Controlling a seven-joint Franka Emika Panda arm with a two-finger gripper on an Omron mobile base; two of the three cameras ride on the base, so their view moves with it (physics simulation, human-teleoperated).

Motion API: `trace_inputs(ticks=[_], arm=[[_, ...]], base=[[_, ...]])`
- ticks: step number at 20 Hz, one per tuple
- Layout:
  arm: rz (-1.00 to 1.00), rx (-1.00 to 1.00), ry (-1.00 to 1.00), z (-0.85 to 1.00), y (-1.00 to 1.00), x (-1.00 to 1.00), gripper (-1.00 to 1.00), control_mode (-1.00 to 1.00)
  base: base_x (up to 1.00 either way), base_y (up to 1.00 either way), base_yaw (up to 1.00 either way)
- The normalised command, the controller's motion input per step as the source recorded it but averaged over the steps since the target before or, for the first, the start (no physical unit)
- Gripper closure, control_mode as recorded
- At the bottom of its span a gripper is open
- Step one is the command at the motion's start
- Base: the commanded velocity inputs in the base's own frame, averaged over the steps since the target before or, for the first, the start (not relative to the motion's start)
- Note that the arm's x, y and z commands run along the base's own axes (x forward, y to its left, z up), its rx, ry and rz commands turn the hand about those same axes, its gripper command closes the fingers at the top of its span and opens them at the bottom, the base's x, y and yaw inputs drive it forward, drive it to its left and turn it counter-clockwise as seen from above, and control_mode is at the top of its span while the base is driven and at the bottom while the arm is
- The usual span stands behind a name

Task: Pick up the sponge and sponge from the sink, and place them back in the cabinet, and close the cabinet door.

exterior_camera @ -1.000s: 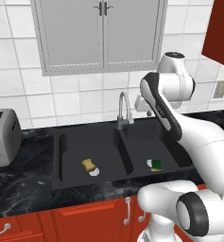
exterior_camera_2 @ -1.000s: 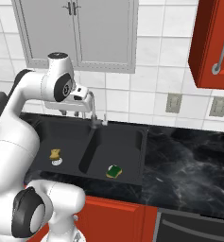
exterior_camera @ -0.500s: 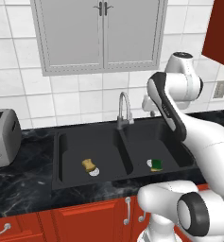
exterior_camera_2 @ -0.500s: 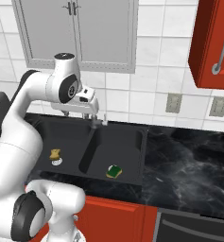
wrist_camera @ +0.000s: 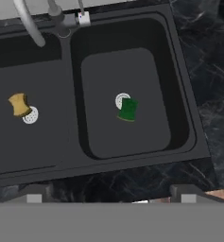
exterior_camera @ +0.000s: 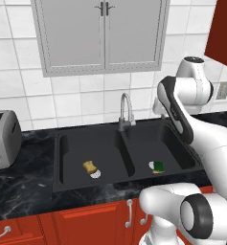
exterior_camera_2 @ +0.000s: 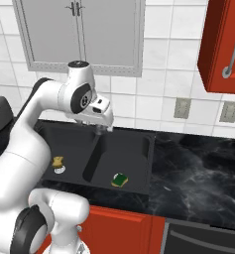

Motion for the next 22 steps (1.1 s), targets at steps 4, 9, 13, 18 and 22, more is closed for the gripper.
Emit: trace_inputs(ticks=[4, 9, 13, 18, 22], arm=[[-0.15, 0.00, 0.00, -0.27, -0.18, 0.00, -1.00, -1.00], [-0.11, 0.00, 0.00, -0.31, -0.30, 0.04, -1.00, -1.00], [-0.07, 0.00, 0.00, -0.32, -0.21, 0.25, -1.00, -1.00], [-0.04, 0.00, -0.02, -0.33, -0.17, 0.31, -1.00, -1.00], [-0.02, 0.00, 0.00, -0.36, -0.01, 0.39, -1.00, -1.00]], base=[[0.00, 0.00, 0.00], [0.00, 0.00, 0.00], [0.00, 0.00, 0.00], [0.00, 0.00, 0.00], [0.00, 0.00, 0.00]])
